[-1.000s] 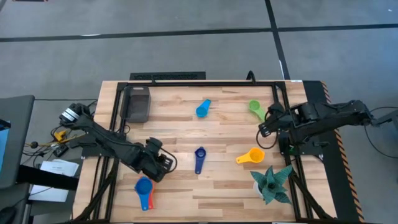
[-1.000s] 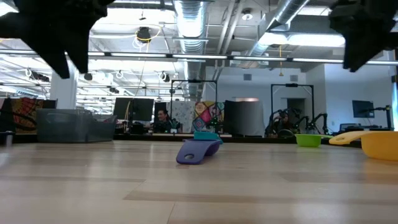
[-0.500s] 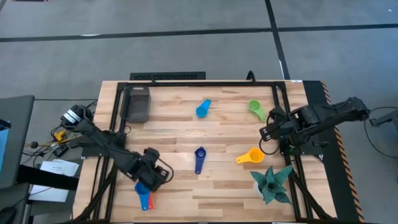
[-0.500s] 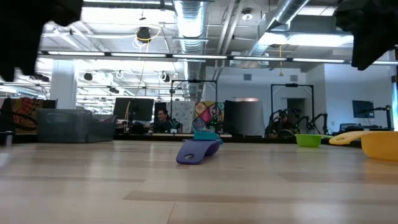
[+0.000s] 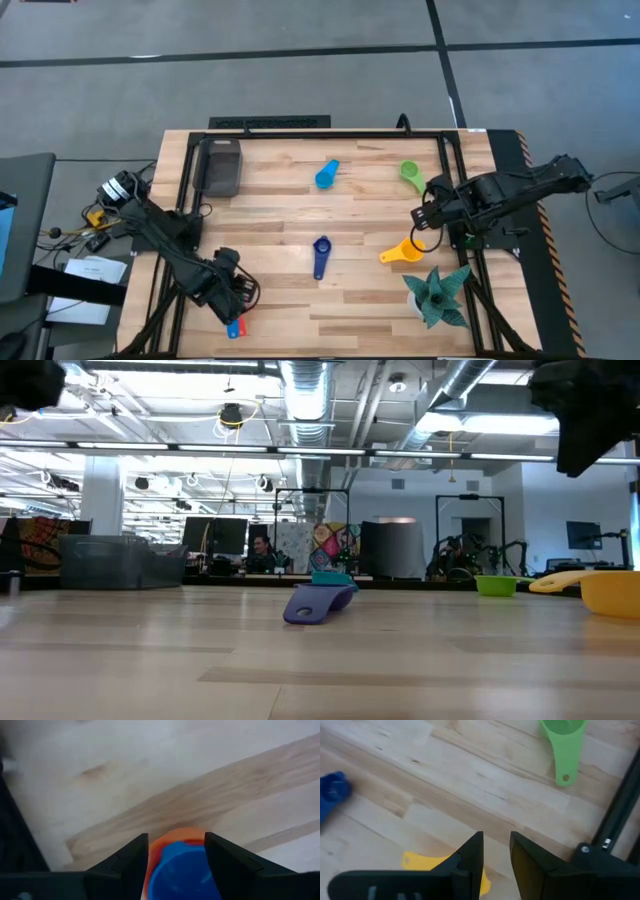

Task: Nest measuring cups in basket
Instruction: Stack the blue measuring cup on top of the red measuring cup, then stack the yellow measuring cup on top of the blue measuring cup

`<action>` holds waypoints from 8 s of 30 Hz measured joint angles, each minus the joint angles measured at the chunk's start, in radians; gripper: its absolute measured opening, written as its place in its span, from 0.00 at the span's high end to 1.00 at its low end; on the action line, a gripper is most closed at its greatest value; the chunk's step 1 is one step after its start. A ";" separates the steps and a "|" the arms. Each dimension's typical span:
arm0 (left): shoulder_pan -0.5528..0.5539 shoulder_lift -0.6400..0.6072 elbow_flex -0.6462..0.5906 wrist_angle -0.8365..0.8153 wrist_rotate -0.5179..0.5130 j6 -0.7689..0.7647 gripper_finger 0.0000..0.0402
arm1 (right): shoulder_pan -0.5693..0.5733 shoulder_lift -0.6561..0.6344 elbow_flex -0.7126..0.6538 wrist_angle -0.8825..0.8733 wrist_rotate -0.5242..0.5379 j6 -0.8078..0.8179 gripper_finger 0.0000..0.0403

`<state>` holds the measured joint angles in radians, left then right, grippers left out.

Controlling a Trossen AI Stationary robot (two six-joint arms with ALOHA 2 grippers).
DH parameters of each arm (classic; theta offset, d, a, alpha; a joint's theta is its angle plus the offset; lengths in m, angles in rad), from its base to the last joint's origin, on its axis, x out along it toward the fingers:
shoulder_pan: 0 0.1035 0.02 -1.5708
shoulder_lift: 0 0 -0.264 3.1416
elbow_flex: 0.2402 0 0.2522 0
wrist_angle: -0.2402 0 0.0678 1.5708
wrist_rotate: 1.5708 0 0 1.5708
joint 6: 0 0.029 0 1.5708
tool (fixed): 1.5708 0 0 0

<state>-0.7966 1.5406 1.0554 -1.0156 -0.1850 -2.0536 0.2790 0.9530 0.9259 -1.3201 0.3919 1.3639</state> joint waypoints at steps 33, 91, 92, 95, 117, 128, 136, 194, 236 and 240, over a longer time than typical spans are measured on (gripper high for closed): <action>-0.010 -0.001 -0.076 0.021 0.032 0.002 0.55 | 0.000 0.009 -0.001 0.041 -0.003 -0.001 0.71; -0.245 -0.012 0.101 0.528 0.101 0.863 0.98 | -0.034 0.616 0.234 1.372 -0.237 -0.648 0.71; -0.248 0.007 0.101 0.539 0.103 0.867 0.98 | -0.032 0.653 0.269 1.368 -0.237 -0.663 0.71; -0.251 0.068 0.101 0.576 0.102 0.879 0.97 | -0.030 0.756 0.375 1.346 -0.237 -0.727 0.71; -0.221 0.182 0.101 0.444 -0.011 0.949 1.00 | -0.012 1.354 0.867 1.243 -0.511 -0.717 0.71; -0.119 0.182 0.101 0.421 0.021 1.090 1.00 | -0.013 1.560 1.108 1.196 -0.608 -0.690 0.71; -0.111 0.154 0.101 0.395 0.084 1.081 1.00 | -0.024 1.549 1.144 1.053 -0.598 -0.739 0.71; 0.568 -0.081 0.100 0.466 -0.344 1.196 0.80 | -0.094 -0.080 -0.158 0.204 -0.255 -0.264 0.39; 0.659 -0.047 0.100 0.559 -0.292 1.334 0.80 | -0.141 0.241 -0.228 0.262 -0.424 -0.507 0.63; 0.655 -0.047 0.100 0.558 -0.252 1.324 0.80 | -0.157 0.314 -0.228 0.315 -0.461 -0.587 0.63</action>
<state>-0.1419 1.4933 1.1557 -0.4572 -0.4366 -0.7292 0.1224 1.2670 0.6979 -1.0047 -0.0688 0.7772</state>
